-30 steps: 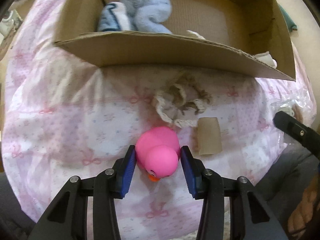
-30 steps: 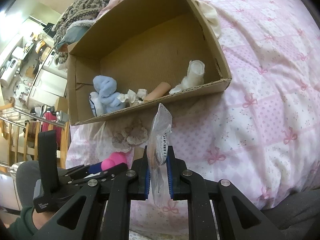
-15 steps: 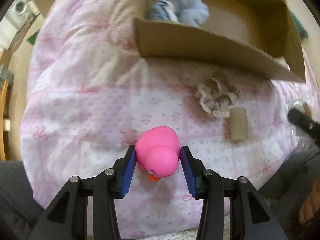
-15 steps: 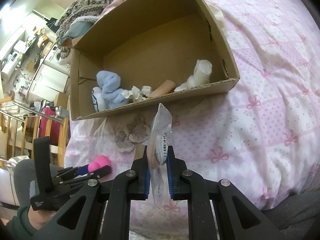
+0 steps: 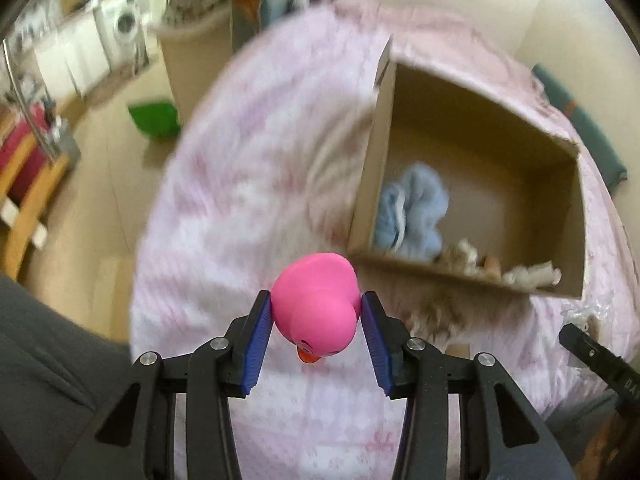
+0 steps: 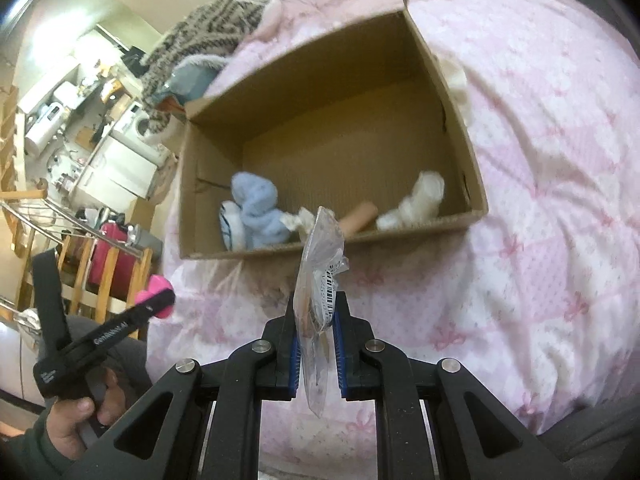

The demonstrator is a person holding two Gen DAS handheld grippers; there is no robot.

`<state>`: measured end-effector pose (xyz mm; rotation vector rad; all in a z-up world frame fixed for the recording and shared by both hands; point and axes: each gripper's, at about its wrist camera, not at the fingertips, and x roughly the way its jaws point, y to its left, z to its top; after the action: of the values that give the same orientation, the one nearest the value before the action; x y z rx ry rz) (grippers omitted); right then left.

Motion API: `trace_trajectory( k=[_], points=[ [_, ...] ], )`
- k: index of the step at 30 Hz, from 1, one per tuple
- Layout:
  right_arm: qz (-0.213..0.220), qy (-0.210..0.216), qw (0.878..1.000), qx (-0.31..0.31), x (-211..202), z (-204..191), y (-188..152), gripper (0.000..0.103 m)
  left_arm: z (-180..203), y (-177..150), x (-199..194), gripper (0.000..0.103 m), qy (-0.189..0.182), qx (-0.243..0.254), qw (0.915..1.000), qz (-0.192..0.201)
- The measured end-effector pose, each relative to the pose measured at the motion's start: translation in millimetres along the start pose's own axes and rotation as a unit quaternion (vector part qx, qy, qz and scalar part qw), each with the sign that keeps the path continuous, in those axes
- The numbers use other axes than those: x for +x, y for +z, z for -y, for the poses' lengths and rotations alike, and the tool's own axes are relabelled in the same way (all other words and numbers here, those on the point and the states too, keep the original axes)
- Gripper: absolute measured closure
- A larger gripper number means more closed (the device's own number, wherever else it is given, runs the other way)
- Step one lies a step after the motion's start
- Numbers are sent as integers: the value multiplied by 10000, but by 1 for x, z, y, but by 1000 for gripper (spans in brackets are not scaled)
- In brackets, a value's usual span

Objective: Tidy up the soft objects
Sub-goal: 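Carry the duck and packet over the box and open the left tool to drop the duck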

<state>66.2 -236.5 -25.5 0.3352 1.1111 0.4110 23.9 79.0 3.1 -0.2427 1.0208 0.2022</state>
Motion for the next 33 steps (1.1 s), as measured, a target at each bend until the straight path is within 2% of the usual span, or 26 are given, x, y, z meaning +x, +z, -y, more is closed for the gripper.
trace_trajectory(
  k=[3, 6, 12, 19, 26, 33],
  points=[
    [293, 27, 9995, -102, -11, -6, 2, 87, 15, 9, -7, 62, -38, 168, 9992, 350],
    [598, 92, 9980, -193, -25, -12, 6, 87, 27, 12, -12, 62, -123, 241, 9984, 488],
    [792, 247, 9963, -204, -46, -19, 15, 87, 48, 32, -28, 62, -419, 320, 9972, 525],
    [1081, 341, 9931, -303, -62, -26, 47, 87, 73, 69, -46, 62, -529, 674, 9921, 912],
    [1072, 205, 9924, -573, -47, -30, 79, 87, 99, 99, -30, 62, -474, 1000, 9878, 1091],
    [834, 24, 9959, -352, -6, -8, 94, 87, 122, 102, 15, 62, -517, 1275, 9866, 879]
  ],
)
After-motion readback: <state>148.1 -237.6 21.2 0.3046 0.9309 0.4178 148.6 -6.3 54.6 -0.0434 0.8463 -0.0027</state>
